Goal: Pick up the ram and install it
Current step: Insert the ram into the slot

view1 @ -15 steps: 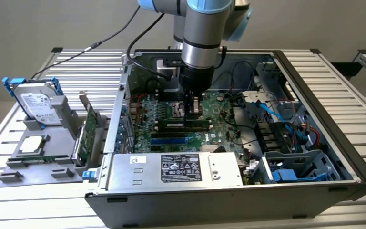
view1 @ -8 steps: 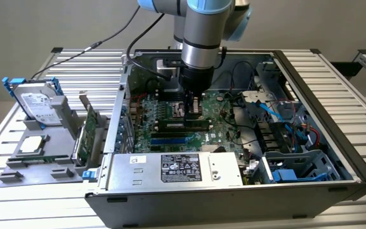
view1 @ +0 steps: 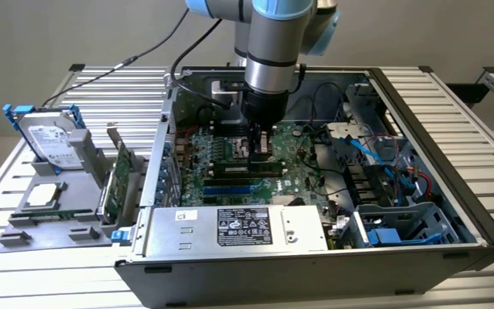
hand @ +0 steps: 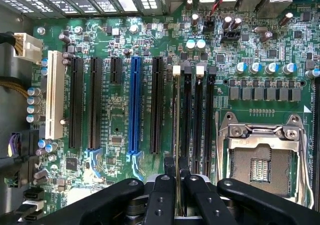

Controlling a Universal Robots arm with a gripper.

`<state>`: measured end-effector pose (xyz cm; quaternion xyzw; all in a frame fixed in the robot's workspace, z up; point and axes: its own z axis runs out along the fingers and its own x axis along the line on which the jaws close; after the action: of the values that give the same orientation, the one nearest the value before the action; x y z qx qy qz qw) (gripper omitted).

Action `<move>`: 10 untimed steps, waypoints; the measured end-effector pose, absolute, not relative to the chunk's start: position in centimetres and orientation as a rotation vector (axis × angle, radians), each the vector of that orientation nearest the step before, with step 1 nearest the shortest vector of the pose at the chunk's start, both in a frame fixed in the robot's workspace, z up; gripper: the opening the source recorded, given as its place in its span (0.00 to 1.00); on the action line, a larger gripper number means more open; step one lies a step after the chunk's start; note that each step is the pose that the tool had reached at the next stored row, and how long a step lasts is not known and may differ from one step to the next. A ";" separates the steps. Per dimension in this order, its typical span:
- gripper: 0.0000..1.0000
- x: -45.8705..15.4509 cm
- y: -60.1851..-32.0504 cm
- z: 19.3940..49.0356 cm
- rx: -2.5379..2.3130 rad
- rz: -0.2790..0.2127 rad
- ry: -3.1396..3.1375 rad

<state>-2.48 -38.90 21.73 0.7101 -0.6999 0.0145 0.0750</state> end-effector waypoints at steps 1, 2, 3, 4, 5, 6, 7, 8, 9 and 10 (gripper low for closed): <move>0.15 -2.5 -38.9 21.7 2.130 0.043 -2.101; 0.15 -2.5 -38.9 21.7 2.130 0.043 -2.101; 0.21 -2.5 -38.9 21.7 2.129 0.043 -2.101; 0.27 -2.5 -38.9 21.7 2.129 0.043 -2.101; 0.27 -2.5 -38.9 21.8 2.128 0.043 -2.101; 0.39 -2.5 -38.9 21.9 2.129 0.043 -2.102; 0.39 -2.6 -38.9 22.1 2.129 0.043 -2.102; 0.45 -2.6 -38.9 22.2 2.129 0.043 -2.102; 0.45 -2.7 -38.9 22.4 2.129 0.043 -2.102; 0.45 -2.7 -38.9 22.6 2.129 0.043 -2.102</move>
<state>-2.68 -38.90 22.57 0.7095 -0.7006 0.0144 0.0749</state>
